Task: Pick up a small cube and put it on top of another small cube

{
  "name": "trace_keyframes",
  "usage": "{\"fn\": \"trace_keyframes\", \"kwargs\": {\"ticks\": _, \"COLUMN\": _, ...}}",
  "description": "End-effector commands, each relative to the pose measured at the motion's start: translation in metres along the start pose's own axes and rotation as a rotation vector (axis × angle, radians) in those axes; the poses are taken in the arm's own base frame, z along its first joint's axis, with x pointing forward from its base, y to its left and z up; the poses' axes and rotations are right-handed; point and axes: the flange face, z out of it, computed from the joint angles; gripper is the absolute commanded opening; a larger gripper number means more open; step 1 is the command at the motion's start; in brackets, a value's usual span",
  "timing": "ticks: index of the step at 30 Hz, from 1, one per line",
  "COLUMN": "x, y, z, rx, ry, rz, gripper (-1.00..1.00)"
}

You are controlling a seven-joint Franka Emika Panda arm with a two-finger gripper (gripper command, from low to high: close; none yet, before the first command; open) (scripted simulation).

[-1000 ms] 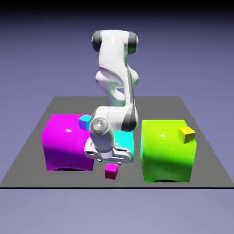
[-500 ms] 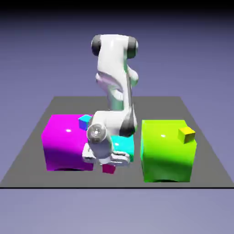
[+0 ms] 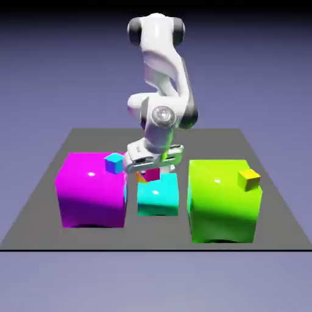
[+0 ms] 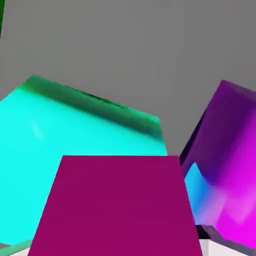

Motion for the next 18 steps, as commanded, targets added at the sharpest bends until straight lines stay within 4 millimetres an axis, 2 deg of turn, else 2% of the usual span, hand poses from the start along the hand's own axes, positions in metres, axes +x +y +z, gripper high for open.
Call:
{"fn": "trace_keyframes", "kwargs": {"ticks": 1, "x": -0.010, "y": 0.003, "z": 0.000, "rx": -0.017, "ry": 0.014, "rz": -0.029, "gripper": -1.00}}
{"fn": "trace_keyframes", "kwargs": {"ticks": 6, "x": -0.059, "y": 0.020, "z": 0.014, "rx": -0.084, "ry": 0.048, "rz": -0.149, "gripper": -1.00}}
{"fn": "trace_keyframes", "kwargs": {"ticks": 7, "x": -0.066, "y": 0.027, "z": 0.023, "rx": -0.081, "ry": 0.027, "rz": -0.140, "gripper": -1.00}}
{"fn": "trace_keyframes", "kwargs": {"ticks": 8, "x": -0.075, "y": 0.023, "z": 0.038, "rx": -0.110, "ry": -0.011, "rz": -0.124, "gripper": -1.00}}
{"fn": "trace_keyframes", "kwargs": {"ticks": 10, "x": -0.076, "y": 0.022, "z": 0.040, "rx": -0.119, "ry": -0.012, "rz": -0.127, "gripper": -1.00}}
{"fn": "trace_keyframes", "kwargs": {"ticks": 14, "x": -0.070, "y": 0.021, "z": 0.099, "rx": -0.120, "ry": -0.012, "rz": -0.126, "gripper": -1.00}}
{"fn": "trace_keyframes", "kwargs": {"ticks": 15, "x": -0.070, "y": 0.021, "z": 0.107, "rx": -0.119, "ry": -0.012, "rz": -0.127, "gripper": -1.00}}
{"fn": "trace_keyframes", "kwargs": {"ticks": 16, "x": -0.070, "y": 0.021, "z": 0.107, "rx": -0.119, "ry": -0.012, "rz": -0.127, "gripper": 1.00}}
{"fn": "trace_keyframes", "kwargs": {"ticks": 17, "x": -0.070, "y": 0.021, "z": 0.107, "rx": -0.119, "ry": -0.012, "rz": -0.127, "gripper": 1.00}}
{"fn": "trace_keyframes", "kwargs": {"ticks": 18, "x": -0.070, "y": 0.021, "z": 0.092, "rx": -0.121, "ry": -0.012, "rz": -0.126, "gripper": 1.00}}
